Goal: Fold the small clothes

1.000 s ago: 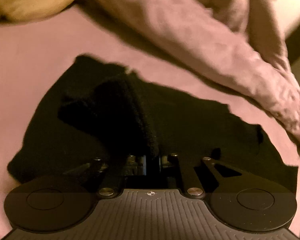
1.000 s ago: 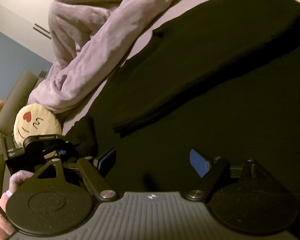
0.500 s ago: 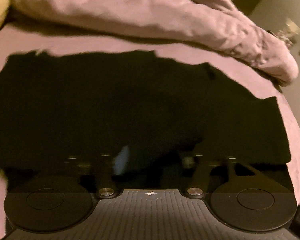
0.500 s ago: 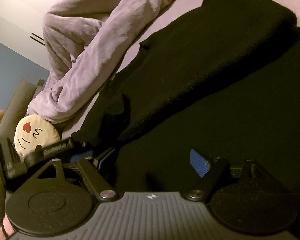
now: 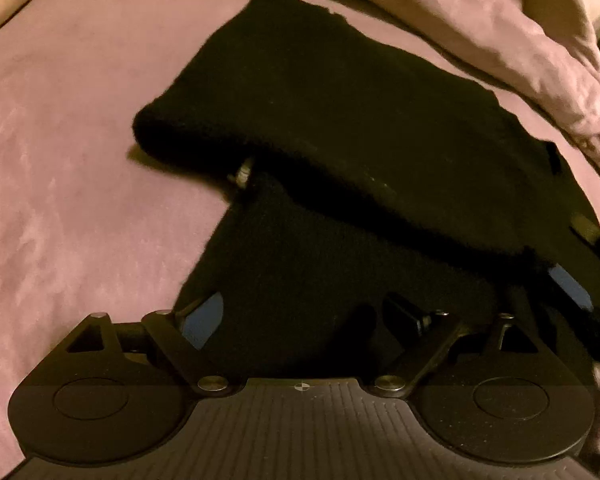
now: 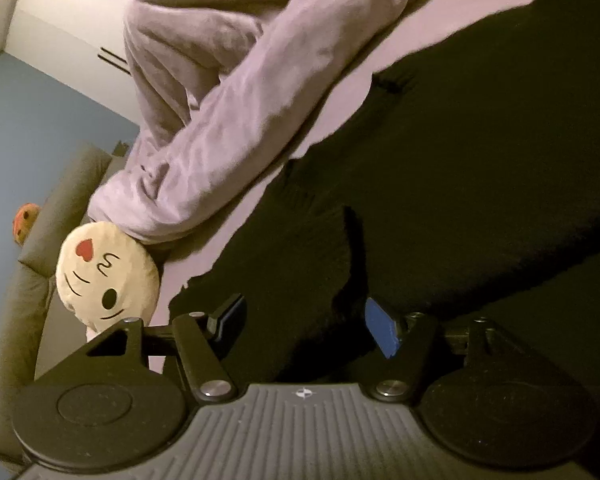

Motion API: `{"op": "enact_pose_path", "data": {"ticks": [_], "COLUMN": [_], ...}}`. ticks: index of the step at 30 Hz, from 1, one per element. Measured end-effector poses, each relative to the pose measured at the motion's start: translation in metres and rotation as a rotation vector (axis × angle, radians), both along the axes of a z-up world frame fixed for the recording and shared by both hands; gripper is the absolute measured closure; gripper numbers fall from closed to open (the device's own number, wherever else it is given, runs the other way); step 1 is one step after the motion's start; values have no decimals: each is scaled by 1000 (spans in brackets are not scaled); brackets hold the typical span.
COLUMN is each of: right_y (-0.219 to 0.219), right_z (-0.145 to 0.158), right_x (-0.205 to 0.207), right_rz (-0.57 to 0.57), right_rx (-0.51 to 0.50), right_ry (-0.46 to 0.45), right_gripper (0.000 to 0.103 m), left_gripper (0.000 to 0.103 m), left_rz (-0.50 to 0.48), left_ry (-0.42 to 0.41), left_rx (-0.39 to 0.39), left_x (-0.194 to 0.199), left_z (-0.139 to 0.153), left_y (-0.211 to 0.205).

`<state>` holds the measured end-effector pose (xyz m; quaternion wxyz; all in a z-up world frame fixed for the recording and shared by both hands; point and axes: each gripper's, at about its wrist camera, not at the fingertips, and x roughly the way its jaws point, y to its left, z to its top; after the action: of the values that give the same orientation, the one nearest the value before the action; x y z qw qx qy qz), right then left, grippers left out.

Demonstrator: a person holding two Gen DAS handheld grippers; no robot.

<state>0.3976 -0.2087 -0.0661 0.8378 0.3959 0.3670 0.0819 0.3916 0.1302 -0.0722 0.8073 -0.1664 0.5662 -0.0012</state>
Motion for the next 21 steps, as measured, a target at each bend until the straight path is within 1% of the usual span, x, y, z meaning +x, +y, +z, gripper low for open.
{"op": "enact_pose_path", "data": {"ticks": [2, 4, 5, 6, 7, 8, 9, 11, 13, 16, 19, 21], "right_y": [4, 7, 7, 8, 9, 10, 12, 16, 17, 17, 18, 21], "right_z": [-10, -16, -17, -18, -18, -18, -16, -12, -12, -20, -22, -15], "right_x": [13, 20, 22, 24, 26, 27, 27, 28, 30, 36, 39, 39], "right_rz": [14, 13, 9, 8, 15, 24, 28, 42, 51, 52, 55, 70], "right_rx": [9, 9, 19, 32, 45, 60, 64, 45, 23, 52, 59, 14], "right_ry": [41, 56, 63, 65, 64, 62, 56, 38, 56, 107, 108, 81], "right_gripper": [36, 38, 43, 55, 63, 74, 77, 76, 75, 72, 73, 91], "left_gripper": [8, 6, 6, 6, 5, 5, 5, 4, 3, 3, 2, 2], "left_rz": [-12, -23, -33, -41, -47, -52, -55, -56, -51, -44, -43, -40], "left_ry": [3, 4, 6, 7, 6, 5, 4, 3, 3, 8, 13, 19], "left_rx": [6, 14, 26, 35, 42, 48, 51, 52, 51, 56, 63, 64], "left_x": [1, -1, -2, -1, -1, -1, -2, -2, -1, 6, 9, 10], "left_z": [-2, -4, -5, -5, -5, -6, -6, -6, -6, -9, -10, -10], "left_y": [-4, -5, -6, -8, -9, -11, -12, -14, -15, -22, -27, -27]}}
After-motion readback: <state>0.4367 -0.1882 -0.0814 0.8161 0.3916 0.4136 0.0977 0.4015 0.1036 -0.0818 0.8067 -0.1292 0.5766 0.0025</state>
